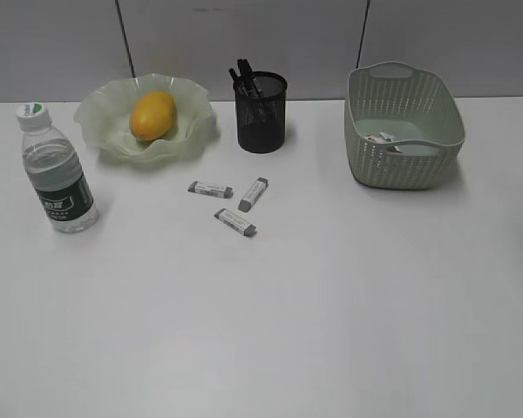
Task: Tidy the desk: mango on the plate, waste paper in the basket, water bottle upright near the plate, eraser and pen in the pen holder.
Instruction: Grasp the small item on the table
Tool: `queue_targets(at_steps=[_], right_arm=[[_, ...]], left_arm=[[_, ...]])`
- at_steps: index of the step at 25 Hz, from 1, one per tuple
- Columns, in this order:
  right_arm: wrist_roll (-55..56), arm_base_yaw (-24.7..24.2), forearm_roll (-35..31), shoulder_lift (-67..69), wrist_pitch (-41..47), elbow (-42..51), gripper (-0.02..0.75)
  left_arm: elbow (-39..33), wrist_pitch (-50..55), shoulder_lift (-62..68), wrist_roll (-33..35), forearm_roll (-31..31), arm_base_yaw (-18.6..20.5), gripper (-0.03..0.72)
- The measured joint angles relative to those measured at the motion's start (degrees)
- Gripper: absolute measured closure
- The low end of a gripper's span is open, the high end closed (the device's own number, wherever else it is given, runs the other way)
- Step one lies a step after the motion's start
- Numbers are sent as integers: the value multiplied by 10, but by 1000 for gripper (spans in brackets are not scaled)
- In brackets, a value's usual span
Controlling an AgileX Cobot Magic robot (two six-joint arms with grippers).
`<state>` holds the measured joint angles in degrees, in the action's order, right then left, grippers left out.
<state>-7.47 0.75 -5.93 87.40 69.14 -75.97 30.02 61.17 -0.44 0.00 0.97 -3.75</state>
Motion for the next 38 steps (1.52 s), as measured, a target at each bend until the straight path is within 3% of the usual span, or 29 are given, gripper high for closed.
queue_targets(at_steps=[27,38], right_arm=[[-2,-1,-21,-496,-84,430,319],[-2,-1,-20,-708,-86,466,319]], left_arm=[[0,0,0,0,0,0,260],[0,0,1,0,0,0,260]])
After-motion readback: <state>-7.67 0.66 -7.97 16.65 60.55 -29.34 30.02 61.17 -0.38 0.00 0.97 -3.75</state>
